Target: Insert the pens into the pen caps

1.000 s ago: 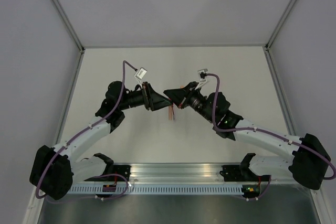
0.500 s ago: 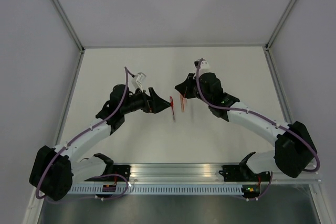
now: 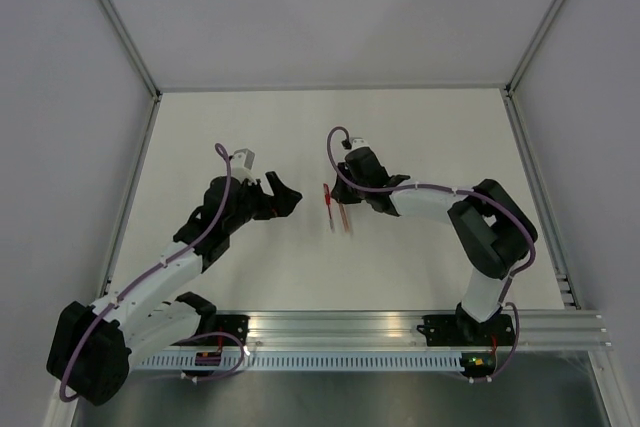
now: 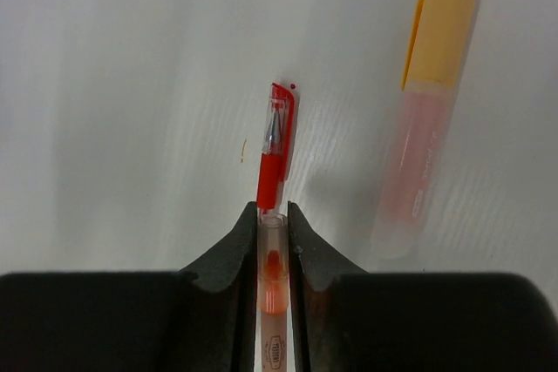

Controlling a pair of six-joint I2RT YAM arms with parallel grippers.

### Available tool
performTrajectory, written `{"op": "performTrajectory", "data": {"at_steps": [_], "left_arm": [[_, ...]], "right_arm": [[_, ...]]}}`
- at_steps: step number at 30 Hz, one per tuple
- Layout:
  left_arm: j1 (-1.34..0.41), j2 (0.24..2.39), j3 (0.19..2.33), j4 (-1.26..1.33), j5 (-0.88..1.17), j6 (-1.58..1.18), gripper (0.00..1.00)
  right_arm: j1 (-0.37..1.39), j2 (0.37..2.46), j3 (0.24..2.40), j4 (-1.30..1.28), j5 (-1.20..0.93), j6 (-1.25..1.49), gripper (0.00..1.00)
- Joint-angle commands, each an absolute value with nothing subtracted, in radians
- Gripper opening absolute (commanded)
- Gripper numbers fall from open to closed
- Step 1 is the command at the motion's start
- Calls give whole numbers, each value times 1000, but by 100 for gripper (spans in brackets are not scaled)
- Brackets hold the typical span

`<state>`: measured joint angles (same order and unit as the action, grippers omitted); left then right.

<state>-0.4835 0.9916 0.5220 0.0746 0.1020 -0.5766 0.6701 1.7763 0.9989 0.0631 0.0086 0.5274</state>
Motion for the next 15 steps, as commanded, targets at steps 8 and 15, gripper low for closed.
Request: {"op": "performTrajectory", "data": {"at_steps": [8,15], "left_arm": [[-482,950,503,77,20,-546,100],[-480,971,508,92,74,-526,100]], "right_arm": [[658,1799,1081,43,98,515,42],[649,1562,1072,-74,121,482,45]]}}
